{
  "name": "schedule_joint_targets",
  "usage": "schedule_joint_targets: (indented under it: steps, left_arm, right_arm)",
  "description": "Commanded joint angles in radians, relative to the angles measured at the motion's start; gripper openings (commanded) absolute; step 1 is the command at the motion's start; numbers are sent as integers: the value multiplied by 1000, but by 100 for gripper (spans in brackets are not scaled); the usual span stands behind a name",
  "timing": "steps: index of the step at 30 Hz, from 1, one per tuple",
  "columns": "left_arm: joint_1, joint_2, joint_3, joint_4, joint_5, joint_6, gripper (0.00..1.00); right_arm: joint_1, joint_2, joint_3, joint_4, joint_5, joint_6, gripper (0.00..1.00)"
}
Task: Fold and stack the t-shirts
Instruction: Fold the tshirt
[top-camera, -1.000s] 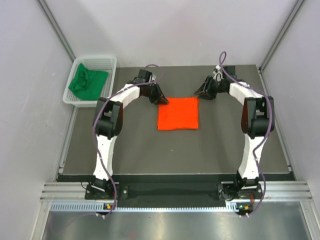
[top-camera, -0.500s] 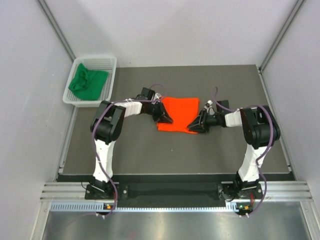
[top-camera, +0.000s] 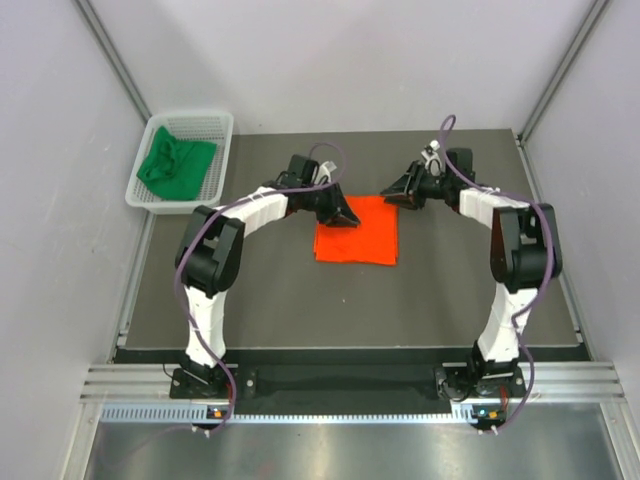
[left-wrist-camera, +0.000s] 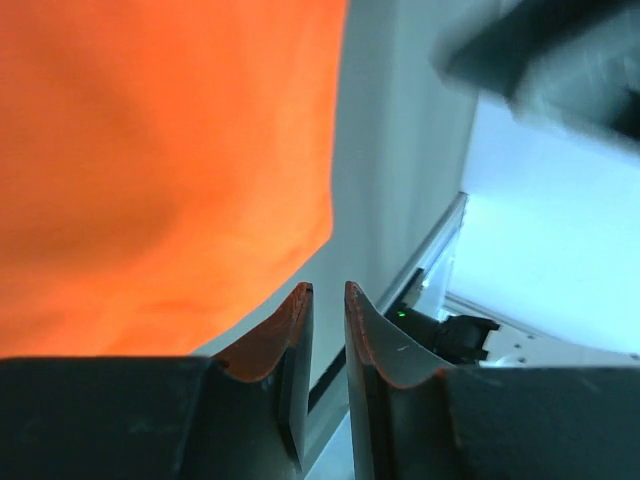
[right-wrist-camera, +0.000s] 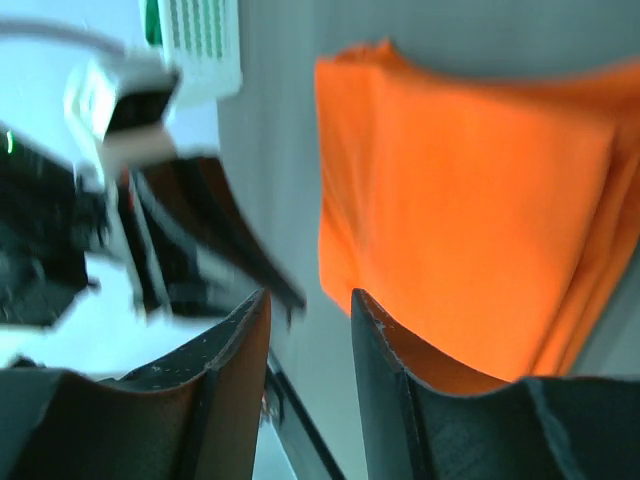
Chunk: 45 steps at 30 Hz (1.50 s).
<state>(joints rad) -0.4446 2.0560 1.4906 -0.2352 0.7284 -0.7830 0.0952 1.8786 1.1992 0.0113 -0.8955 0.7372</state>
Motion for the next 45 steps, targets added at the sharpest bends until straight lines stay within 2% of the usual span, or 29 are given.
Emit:
schedule_joint_targets:
  steps: [1, 3, 7, 9, 10, 12, 14, 16, 17, 18, 20, 22, 24, 25, 26, 28, 29, 30, 34, 36, 39, 41, 45]
  left_arm:
    - [-46, 44, 7, 126, 78, -91, 24]
    - [-77, 61, -19, 143, 77, -94, 24]
    - [-108, 102, -93, 157, 74, -58, 22]
    - [-109, 119, -86, 85, 43, 49, 19]
    - [-109, 122, -64, -5, 25, 95, 20]
    - [-105, 110, -55, -77, -12, 206, 21]
    - [-102, 75, -55, -136, -21, 266, 22]
    - [-101, 9, -53, -179, -37, 294, 23]
    - [-100, -20, -59, -193, -37, 306, 24]
    - [-97, -86, -65, -203, -40, 309, 24]
    - [-89, -155, -96, -219, -49, 314, 27]
    - [-60, -250, -137, -220, -63, 314, 30]
    - [1, -318, -161, -219, -57, 321, 38]
    - [26, -332, -182, -207, -52, 329, 45]
    - [53, -339, -187, -199, -52, 338, 60]
    - [125, -321, -181, -162, -23, 349, 77]
    - [144, -301, -159, -164, -11, 366, 91]
    - [173, -246, -132, -186, -3, 375, 97]
    - [202, -82, 99, -280, 2, 438, 95]
    - [219, -15, 190, -300, -3, 433, 85]
    - [245, -37, 174, -259, -14, 369, 84]
    - [247, -69, 140, -186, -52, 331, 88]
    - [247, -44, 114, -138, -21, 277, 91]
  right_arm:
    - [-3, 174, 112, 176, -8, 152, 38]
    - [-12, 277, 157, 232, -10, 198, 37]
    - [-31, 437, 316, 233, -23, 203, 36]
    - [-58, 491, 350, 231, -20, 202, 36]
    - [-69, 504, 373, 230, -23, 205, 36]
    - [-92, 514, 399, 204, -29, 186, 39]
    - [-155, 505, 447, 107, -36, 144, 41]
    - [-178, 490, 521, -8, -28, 29, 45]
    - [-193, 469, 551, -189, -8, -20, 47]
    - [-198, 452, 577, -264, 10, -120, 50]
    - [-198, 409, 614, -440, 49, -205, 53]
    - [-196, 314, 544, -484, 92, -255, 57]
    - [-190, 187, 452, -464, 115, -263, 62]
    - [-187, 148, 360, -458, 118, -263, 63]
    - [-175, 72, 318, -456, 127, -269, 64]
    - [-160, -1, 204, -461, 133, -295, 68]
    - [-146, -69, 169, -464, 132, -301, 69]
    - [-141, -97, 139, -476, 130, -315, 70]
    - [-109, -237, -10, -506, 133, -340, 70]
    - [-48, -294, -20, -536, 180, -413, 73]
    - [78, -343, -13, -606, 344, -504, 78]
    - [145, -371, -29, -599, 397, -496, 79]
    - [187, -401, -69, -576, 391, -455, 79]
